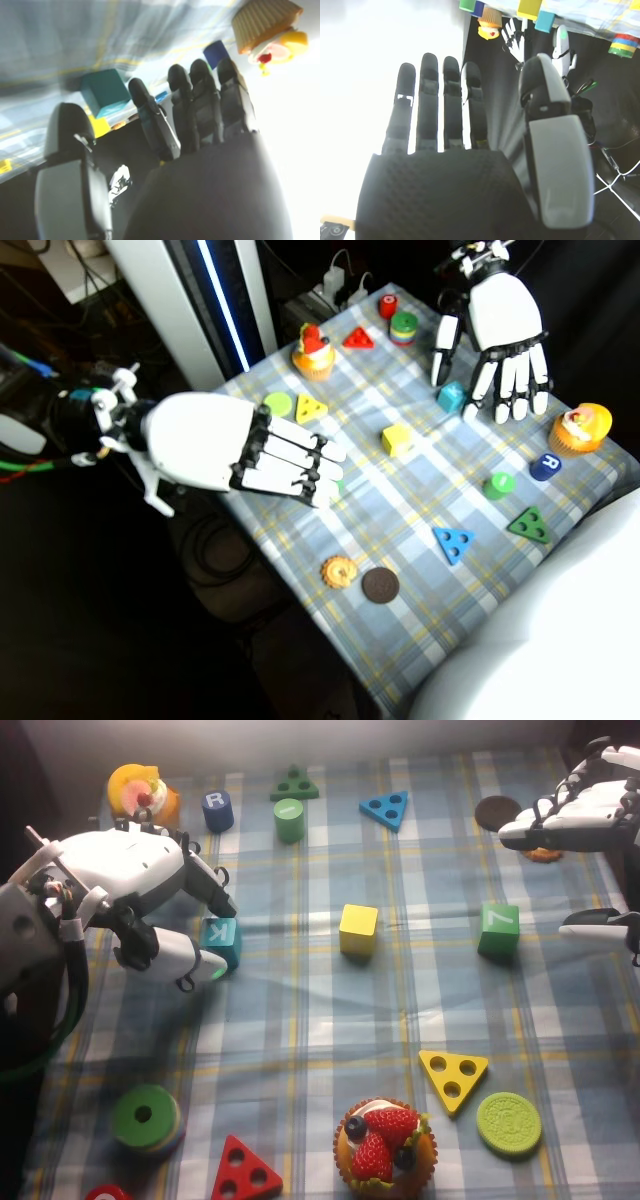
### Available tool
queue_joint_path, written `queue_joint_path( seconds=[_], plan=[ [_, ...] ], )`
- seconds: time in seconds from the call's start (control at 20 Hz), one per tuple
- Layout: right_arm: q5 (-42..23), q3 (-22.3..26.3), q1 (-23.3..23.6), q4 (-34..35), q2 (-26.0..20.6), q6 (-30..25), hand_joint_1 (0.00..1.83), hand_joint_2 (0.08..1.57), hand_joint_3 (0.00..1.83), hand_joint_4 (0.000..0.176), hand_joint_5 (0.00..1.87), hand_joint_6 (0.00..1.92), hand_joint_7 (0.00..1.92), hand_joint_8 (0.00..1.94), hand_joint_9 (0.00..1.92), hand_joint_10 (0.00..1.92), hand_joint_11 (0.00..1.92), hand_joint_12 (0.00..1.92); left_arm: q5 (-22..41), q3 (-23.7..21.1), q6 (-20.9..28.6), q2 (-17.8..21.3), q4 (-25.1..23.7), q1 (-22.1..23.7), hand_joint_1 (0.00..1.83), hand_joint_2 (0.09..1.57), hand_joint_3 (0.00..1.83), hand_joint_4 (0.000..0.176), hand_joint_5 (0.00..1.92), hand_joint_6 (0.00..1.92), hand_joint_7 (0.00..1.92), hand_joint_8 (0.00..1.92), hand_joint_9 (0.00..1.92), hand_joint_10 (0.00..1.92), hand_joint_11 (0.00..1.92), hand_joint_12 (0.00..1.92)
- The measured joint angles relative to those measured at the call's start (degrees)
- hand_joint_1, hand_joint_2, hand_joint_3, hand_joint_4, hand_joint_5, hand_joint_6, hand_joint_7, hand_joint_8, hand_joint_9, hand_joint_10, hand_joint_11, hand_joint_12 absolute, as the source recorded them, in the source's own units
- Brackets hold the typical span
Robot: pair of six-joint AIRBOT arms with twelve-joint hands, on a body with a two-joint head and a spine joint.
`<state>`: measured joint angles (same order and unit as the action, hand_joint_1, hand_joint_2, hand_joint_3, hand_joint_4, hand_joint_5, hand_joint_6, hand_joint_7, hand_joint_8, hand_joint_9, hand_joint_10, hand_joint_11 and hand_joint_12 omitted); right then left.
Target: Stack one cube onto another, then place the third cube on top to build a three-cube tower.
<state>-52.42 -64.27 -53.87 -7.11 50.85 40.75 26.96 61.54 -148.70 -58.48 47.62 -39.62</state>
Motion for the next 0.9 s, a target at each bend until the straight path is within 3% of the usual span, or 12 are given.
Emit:
queue_joint_path(
  seconds=[0.25,0.4,0.45,0.5,0.55,0.6,0.7,0.9],
  plan=[
    [0.0,0.0,0.0,0.0,0.0,0.0,0.74,1.21,0.0,0.0,0.47,0.0,0.53,0.0,0.48,0.0,0.01,0.92,1.1,0.2,0.8,-1.1,1.0,0.2,1.01,1.11,0.0,0.176,0.97,0.98,0.73,0.01,0.54,0.01,0.18,0.3],
    [0.0,0.0,0.0,0.0,0.0,0.0,0.72,1.21,0.0,0.0,0.47,0.0,0.54,0.0,0.49,0.0,0.02,0.91,3.3,-0.5,8.8,-0.9,-2.5,0.9,1.01,1.13,0.0,0.176,0.95,1.02,0.7,0.0,0.49,0.0,0.17,0.28],
    [0.0,0.0,0.0,0.0,0.0,0.0,0.71,1.21,0.0,0.0,0.47,0.0,0.53,0.0,0.49,0.0,0.01,0.91,4.0,-1.2,10.9,-0.3,-4.6,1.7,1.03,1.11,0.0,0.147,0.98,0.98,0.71,0.01,0.49,0.0,0.16,0.28],
    [0.0,0.0,0.0,0.0,0.0,0.0,0.68,1.22,0.0,0.0,0.46,0.0,0.52,0.0,0.47,0.0,0.0,0.91,4.7,-1.7,12.3,0.0,-6.6,2.5,1.03,1.11,0.0,0.141,0.98,0.97,0.71,0.0,0.48,0.0,0.15,0.28],
    [0.0,0.0,0.0,0.0,0.0,0.0,0.69,1.22,0.0,0.0,0.47,0.0,0.52,0.0,0.47,0.0,0.0,0.93,5.3,-1.7,13.6,0.0,-8.8,3.6,1.02,1.11,0.0,0.166,0.98,0.97,0.69,0.0,0.46,0.0,0.15,0.28],
    [0.0,0.0,0.0,0.0,0.0,0.0,0.69,1.22,0.0,0.0,0.47,0.0,0.53,0.0,0.48,0.0,0.0,0.94,5.4,-1.7,14.2,0.0,-10.0,4.5,1.03,1.1,0.0,0.172,1.0,0.94,0.68,0.0,0.46,0.0,0.15,0.28],
    [0.0,0.0,0.0,0.0,0.0,0.0,0.68,1.23,0.0,0.0,0.47,0.0,0.51,0.0,0.46,0.0,0.0,0.92,5.9,-1.3,14.8,-1.7,-12.0,6.9,1.04,1.08,0.0,0.176,1.05,0.86,0.68,0.0,0.47,0.0,0.17,0.3],
    [0.0,-0.2,0.0,0.0,0.5,0.0,0.66,1.23,0.0,0.0,0.48,0.0,0.54,0.0,0.48,0.01,0.0,0.95,3.1,0.6,14.9,-6.7,-13.7,8.5,1.03,1.09,0.0,0.176,1.01,0.92,0.67,0.0,0.46,0.0,0.13,0.38]
  ],
)
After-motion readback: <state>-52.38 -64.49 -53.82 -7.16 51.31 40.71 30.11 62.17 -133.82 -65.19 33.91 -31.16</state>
